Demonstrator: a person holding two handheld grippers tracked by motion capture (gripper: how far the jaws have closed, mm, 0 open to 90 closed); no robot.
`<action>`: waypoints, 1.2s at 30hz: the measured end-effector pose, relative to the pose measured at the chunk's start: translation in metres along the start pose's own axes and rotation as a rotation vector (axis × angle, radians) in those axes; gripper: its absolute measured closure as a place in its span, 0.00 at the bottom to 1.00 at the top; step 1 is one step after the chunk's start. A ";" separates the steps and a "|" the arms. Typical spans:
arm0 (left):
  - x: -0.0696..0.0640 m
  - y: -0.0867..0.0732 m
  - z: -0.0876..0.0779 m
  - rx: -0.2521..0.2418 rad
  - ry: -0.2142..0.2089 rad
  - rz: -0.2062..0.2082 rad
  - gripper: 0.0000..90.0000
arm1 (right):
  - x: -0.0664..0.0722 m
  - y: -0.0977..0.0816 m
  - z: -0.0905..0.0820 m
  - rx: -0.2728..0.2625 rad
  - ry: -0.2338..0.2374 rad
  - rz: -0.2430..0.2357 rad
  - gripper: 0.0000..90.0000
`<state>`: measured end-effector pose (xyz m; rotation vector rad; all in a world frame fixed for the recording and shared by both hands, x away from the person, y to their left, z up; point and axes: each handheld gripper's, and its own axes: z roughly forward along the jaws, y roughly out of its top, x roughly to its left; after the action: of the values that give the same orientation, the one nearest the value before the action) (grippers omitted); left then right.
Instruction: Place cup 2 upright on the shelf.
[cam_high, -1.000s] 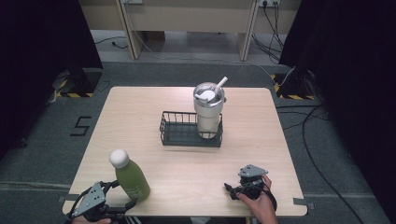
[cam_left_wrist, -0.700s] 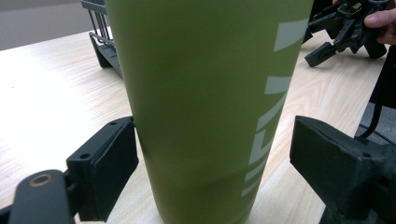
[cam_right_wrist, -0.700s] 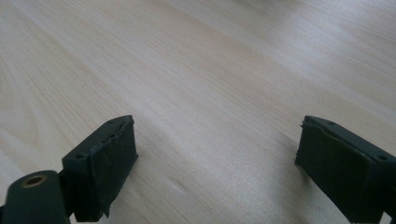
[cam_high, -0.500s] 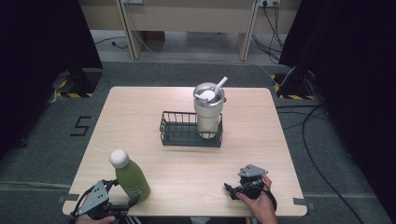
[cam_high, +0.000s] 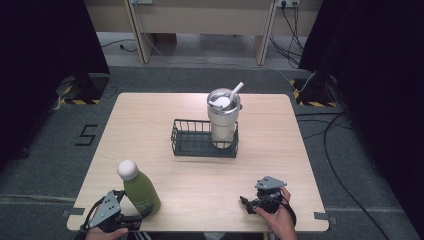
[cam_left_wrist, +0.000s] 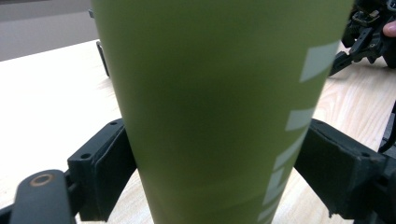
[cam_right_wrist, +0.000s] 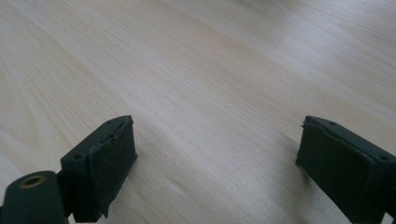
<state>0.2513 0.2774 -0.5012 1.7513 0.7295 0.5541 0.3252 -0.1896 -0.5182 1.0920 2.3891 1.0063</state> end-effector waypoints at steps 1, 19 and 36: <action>0.000 0.000 0.001 0.001 0.001 0.002 0.17 | 0.000 0.000 0.000 0.000 0.000 0.000 0.13; -0.001 0.001 0.013 -0.004 0.006 0.012 0.17 | 0.000 0.000 0.000 0.000 0.000 0.000 0.13; 0.002 -0.001 0.014 -0.015 0.006 -0.008 0.23 | 0.000 0.000 0.000 0.000 0.000 0.000 0.13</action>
<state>0.2619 0.2692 -0.5059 1.7331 0.7346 0.5589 0.3252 -0.1896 -0.5182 1.0916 2.3893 1.0061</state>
